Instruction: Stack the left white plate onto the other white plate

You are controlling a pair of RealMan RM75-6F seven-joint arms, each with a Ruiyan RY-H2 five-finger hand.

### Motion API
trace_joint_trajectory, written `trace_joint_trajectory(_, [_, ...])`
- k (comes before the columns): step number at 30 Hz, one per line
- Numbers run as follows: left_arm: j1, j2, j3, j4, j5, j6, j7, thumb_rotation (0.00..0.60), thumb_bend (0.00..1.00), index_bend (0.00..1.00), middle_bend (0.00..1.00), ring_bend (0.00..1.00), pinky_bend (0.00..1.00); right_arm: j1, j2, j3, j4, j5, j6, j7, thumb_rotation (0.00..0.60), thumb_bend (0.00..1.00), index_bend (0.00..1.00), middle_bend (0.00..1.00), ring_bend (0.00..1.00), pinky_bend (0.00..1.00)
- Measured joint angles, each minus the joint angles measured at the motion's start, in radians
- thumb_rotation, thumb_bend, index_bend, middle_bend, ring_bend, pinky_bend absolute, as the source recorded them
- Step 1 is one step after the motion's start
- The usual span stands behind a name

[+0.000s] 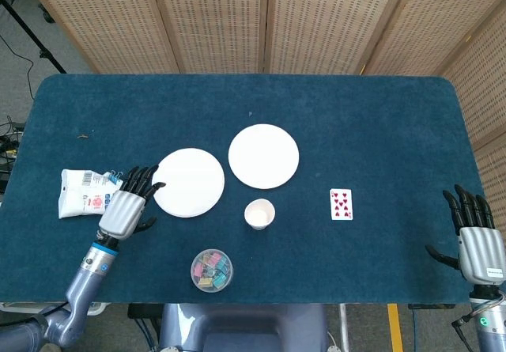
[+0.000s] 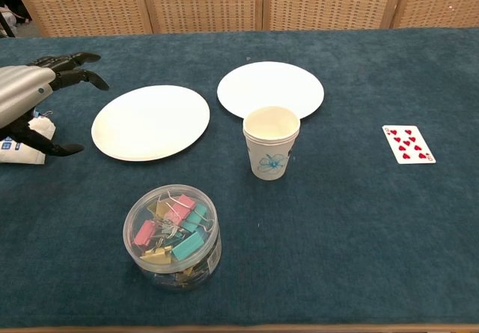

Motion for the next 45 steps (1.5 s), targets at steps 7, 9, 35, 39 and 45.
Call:
trace_joint_trajectory(7, [-0.016,-0.098,0.015,0.167,0.009,0.008,-0.067,0.6,0.2,0.25,0.0,0.0,0.0,-0.001,0.008,0.004,0.006,0.012,-0.008,0.029,0.6,0.0,0.0,0.0,0.0,0.0])
trace_joint_trajectory(9, [-0.018,-0.127,0.022,0.225,0.01,0.013,-0.109,0.6,0.21,0.25,0.0,0.0,0.0,-0.001,0.01,0.004,0.005,0.013,-0.01,0.034,0.6,0.0,0.0,0.0,0.0,0.0])
trace_joint_trajectory(35, [-0.095,-0.338,0.019,0.548,-0.007,0.035,-0.316,0.6,0.39,0.52,0.0,0.0,0.0,0.012,0.008,0.005,0.018,0.037,-0.056,0.049,0.6,0.0,0.0,0.0,0.0,0.0])
trace_joint_trajectory(39, [-0.098,-0.341,0.02,0.554,-0.013,0.034,-0.312,0.6,0.41,0.54,0.0,0.0,0.0,0.013,0.01,0.003,0.016,0.036,-0.058,0.05,0.6,0.0,0.0,0.0,0.0,0.0])
trace_joint_trajectory(45, [-0.09,-0.34,0.022,0.546,-0.018,0.052,-0.344,0.6,0.44,0.64,0.0,0.0,0.0,0.012,0.011,0.002,0.013,0.035,-0.06,0.052,0.6,0.0,0.0,0.0,0.0,0.0])
